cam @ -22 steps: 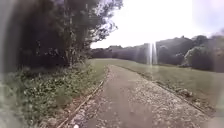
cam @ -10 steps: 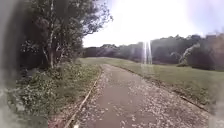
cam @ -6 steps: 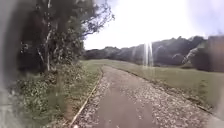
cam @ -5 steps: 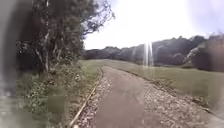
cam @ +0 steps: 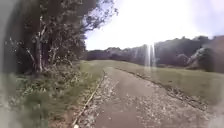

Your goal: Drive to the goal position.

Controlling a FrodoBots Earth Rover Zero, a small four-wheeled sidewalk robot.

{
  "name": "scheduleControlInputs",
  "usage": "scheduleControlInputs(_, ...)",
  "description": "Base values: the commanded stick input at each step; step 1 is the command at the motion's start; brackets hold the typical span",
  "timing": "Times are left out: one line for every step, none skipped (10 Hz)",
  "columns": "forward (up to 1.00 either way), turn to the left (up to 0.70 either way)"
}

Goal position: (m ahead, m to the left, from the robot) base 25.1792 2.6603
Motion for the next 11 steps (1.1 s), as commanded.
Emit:
scheduleControlInputs(1.0,-0.02)
scheduleControlInputs(1.0,-0.02)
scheduleControlInputs(1.0,-0.02)
scheduleControlInputs(1.0,-0.02)
scheduleControlInputs(1.0,-0.24)
scheduleControlInputs(1.0,-0.34)
scheduleControlInputs(1.0,-0.36)
scheduleControlInputs(1.0,-0.27)
scheduleControlInputs(1.0,0.0)
scheduleControlInputs(1.0,0.0)
scheduleControlInputs(1.0,0.0)
